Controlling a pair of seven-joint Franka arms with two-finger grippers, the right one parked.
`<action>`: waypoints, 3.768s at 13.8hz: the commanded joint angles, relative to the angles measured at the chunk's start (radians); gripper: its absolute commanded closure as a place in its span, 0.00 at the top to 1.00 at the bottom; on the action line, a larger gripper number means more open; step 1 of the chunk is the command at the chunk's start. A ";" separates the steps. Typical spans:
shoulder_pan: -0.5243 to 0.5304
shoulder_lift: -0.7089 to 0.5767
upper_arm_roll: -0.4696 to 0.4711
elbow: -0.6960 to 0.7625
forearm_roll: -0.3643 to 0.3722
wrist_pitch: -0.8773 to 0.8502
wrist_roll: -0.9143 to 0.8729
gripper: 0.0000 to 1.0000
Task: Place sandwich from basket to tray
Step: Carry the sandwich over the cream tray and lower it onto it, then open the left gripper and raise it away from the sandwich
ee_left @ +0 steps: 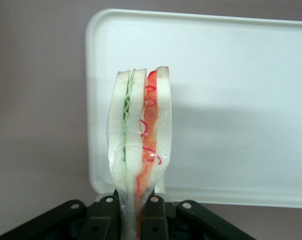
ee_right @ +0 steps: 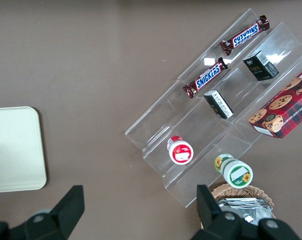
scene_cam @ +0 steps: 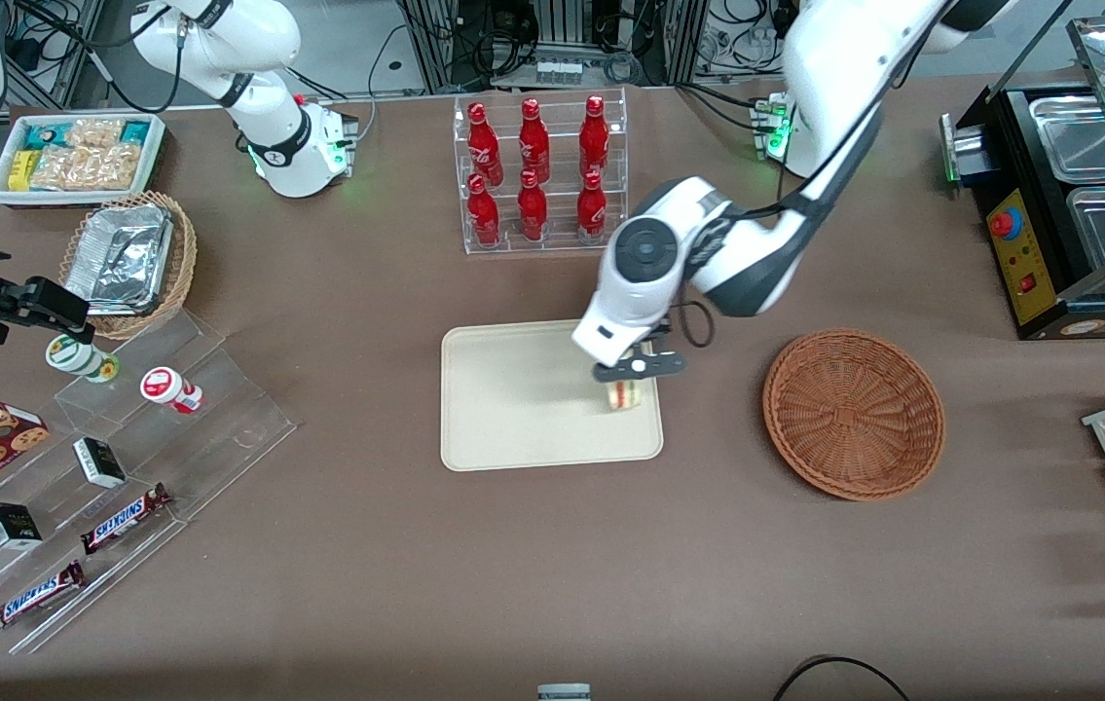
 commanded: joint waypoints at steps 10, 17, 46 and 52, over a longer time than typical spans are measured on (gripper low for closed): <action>-0.152 0.332 0.010 0.412 0.090 -0.088 -0.121 0.00; -0.164 0.360 0.011 0.416 0.116 -0.068 -0.153 0.51; 0.222 -0.144 0.000 0.169 0.050 -0.418 0.356 1.00; 0.319 -0.301 0.048 0.051 -0.040 -0.424 0.648 1.00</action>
